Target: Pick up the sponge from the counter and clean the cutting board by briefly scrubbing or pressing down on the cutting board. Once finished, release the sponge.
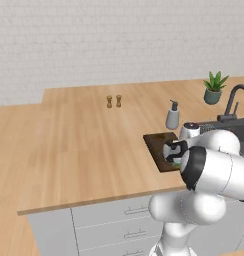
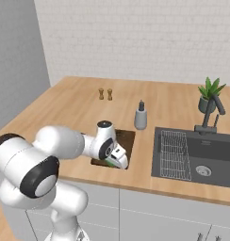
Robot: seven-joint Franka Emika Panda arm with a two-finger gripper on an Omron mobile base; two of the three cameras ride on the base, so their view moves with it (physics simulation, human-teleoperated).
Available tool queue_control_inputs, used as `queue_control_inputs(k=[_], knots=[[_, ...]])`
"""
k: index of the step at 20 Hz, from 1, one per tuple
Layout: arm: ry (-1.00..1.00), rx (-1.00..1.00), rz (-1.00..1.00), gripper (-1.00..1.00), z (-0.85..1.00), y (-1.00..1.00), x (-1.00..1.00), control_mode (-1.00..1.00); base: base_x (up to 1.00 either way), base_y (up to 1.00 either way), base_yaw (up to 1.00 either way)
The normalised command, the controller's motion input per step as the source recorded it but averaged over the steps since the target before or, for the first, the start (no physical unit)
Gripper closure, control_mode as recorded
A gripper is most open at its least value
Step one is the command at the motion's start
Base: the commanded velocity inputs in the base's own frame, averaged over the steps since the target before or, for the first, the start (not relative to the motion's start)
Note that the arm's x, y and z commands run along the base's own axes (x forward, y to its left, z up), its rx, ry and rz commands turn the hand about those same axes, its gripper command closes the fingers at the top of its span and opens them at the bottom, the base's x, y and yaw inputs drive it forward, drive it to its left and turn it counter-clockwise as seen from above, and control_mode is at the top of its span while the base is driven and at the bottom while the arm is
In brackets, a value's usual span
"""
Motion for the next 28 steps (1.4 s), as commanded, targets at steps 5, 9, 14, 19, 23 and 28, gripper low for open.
queue_control_inputs(k=[5,9,14,19,23,28], knots=[[0.03,0.0,0.0,1.0,-0.33,-0.96,0.05,-1.0,0.0,0.0,0.0],[0.0,0.13,0.0,1.0,0.14,-0.95,-0.11,-1.0,0.0,0.0,0.0],[0.0,0.03,0.0,1.0,-0.28,-0.43,0.02,-1.0,0.0,0.0,0.0],[0.0,-0.01,0.0,1.0,-0.68,0.05,0.17,-1.0,0.0,0.0,0.0],[-0.04,0.06,0.0,1.0,0.51,0.0,0.0,-1.0,0.0,0.0,0.0],[-0.05,0.0,0.0,1.0,0.47,0.47,0.05,-1.0,0.0,0.0,0.0]])
